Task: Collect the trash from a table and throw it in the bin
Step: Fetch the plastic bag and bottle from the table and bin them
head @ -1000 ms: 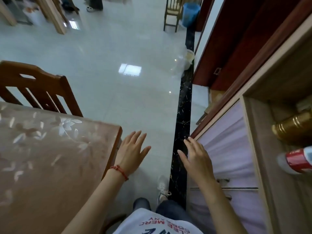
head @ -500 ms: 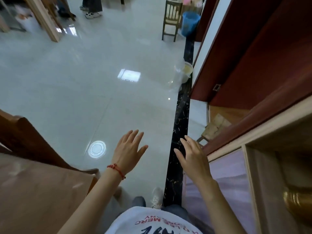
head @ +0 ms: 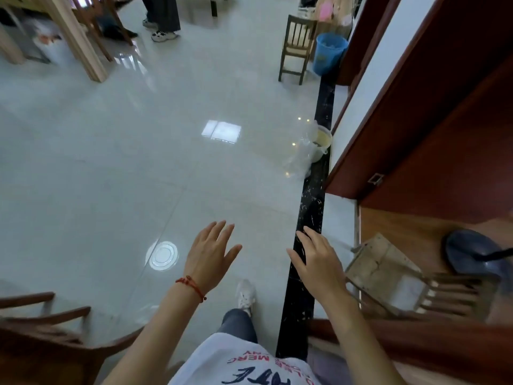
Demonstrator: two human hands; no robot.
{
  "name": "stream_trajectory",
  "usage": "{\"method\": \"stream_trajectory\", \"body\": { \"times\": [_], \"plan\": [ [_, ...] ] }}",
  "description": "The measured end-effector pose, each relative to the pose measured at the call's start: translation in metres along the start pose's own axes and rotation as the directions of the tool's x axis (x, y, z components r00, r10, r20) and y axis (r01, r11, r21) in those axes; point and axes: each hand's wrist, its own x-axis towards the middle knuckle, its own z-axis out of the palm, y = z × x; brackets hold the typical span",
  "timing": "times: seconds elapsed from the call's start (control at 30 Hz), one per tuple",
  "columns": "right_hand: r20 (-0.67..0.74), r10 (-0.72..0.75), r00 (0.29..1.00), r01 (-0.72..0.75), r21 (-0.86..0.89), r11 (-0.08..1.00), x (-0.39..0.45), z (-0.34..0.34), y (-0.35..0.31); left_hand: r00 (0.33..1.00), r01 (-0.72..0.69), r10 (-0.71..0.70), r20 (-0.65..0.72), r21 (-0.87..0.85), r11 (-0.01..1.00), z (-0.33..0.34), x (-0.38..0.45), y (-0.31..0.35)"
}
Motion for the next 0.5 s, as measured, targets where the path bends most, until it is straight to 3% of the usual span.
{"method": "stream_trajectory", "body": {
  "times": [0.27, 0.5],
  "plan": [
    [-0.021, -0.064, 0.998, 0.063, -0.033, 0.997, 0.144, -0.001, -0.008, 0.996, 0.032, -0.034, -0.08, -0.017, 0.999, -0.034, 0.125, -0.041],
    [0.041, -0.215, 0.976, 0.214, 0.009, 0.977, 0.246, 0.012, -0.026, 0.973, 0.185, -0.19, -0.128, -0.052, 0.981, -0.051, 0.18, -0.071]
  ]
}}
